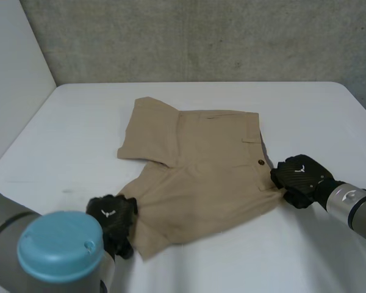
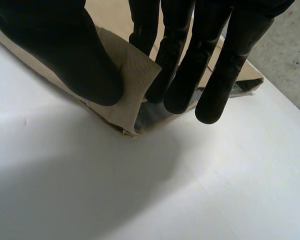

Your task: Fold the shorts.

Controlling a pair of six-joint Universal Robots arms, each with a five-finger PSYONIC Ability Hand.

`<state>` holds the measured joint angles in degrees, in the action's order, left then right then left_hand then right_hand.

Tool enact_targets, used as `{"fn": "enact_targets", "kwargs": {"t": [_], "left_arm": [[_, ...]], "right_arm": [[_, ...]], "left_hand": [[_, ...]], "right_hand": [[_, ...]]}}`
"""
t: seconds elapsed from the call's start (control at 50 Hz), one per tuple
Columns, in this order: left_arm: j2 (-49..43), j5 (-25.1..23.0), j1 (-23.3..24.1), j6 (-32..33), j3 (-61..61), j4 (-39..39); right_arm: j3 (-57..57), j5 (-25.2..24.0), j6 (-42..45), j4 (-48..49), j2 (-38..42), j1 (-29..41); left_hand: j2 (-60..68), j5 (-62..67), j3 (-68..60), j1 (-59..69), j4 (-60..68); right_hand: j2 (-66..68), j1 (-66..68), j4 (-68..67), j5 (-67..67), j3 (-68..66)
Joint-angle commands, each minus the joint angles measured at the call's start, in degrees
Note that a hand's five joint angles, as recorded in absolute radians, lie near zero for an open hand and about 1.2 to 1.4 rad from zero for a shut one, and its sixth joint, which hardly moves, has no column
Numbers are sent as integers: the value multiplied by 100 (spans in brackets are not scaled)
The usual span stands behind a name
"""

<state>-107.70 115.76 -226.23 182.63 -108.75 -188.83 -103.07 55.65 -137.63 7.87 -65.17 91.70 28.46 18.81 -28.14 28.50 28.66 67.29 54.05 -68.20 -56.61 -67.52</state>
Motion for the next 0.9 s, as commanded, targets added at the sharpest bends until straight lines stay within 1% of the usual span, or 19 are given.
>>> {"fn": "enact_targets", "kwargs": {"t": [0.02, 0.18, 0.26, 0.28, 0.42, 0.46, 0.52, 0.58, 0.6, 0.64, 0.7, 0.72, 0.8, 0.9], "left_arm": [[363, -71, -105, 352, 109, -22], [1040, -133, 44, 352, 47, 13], [1234, -124, 158, 335, -5, 66], [1269, -115, 211, 326, -40, 101], [1313, -80, 554, 151, -41, 365], [1287, -71, 712, -173, -41, 435], [1182, -19, 791, -569, -49, 453], [962, -10, 800, -772, -32, 435], [744, -1, 800, -868, 20, 444], [567, 60, 800, -931, 65, 444], [277, 297, 800, -957, 179, 435], [145, 446, 800, -966, 214, 426], [-101, 693, 774, -975, 284, 374], [-278, 720, 765, -992, 355, 303]], "right_arm": [[-47, 60, -781, -23, -251, 199], [-187, 244, -1898, -58, -822, 418], [-205, 499, -2346, -58, -1085, 533], [-205, 630, -2469, -58, -1129, 594], [-188, 1053, -2505, -58, -1086, 735], [-187, 1123, -2497, -58, -1060, 735], [-196, 1124, -2496, -67, -1051, 735], [-205, 1115, -2496, -67, -1051, 744], [-205, 1115, -2496, -67, -1051, 744], [-214, 1115, -2496, -58, -1051, 744], [-231, 1115, -2496, -67, -1051, 744], [-249, 1115, -2496, -58, -1051, 744], [-267, 1106, -2496, -58, -1051, 735], [-293, 1097, -2496, -58, -1051, 735]], "left_hand": [[463, 429, -495, 460, 443], [25, -9, -58, 22, 6], [25, -9, -58, 22, 6], [25, -9, -58, 22, 6], [160, 125, -192, 156, 140], [277, 243, -309, 274, 257], [361, 327, -394, 358, 341], [446, 412, -478, 443, 426], [446, 412, -478, 443, 426], [446, 412, -478, 443, 426], [479, 445, -512, 476, 459], [596, 562, -629, 593, 576], [697, 663, -730, 694, 678], [883, 849, -916, 880, 864]], "right_hand": [[1271, 2595, -1180, -1339, -1248], [1271, 2595, -1180, -1339, -1248], [1271, 2595, -1180, -1339, -1248], [1271, 2595, -1180, -1339, -1248], [1271, 2595, -1180, -1339, -1248], [1271, 2595, -1180, -1339, -1248], [1271, 2595, -1180, -1339, -1248], [1271, 2595, -1180, -1339, -1248], [1271, 2595, -1180, -1339, -1248], [1271, 2595, -1180, -1339, -1248], [1271, 2595, -1180, -1339, -1248], [1271, 2595, -1180, -1339, -1248], [1271, 2595, -1180, -1339, -1248], [1271, 2595, -1180, -1339, -1248]]}}
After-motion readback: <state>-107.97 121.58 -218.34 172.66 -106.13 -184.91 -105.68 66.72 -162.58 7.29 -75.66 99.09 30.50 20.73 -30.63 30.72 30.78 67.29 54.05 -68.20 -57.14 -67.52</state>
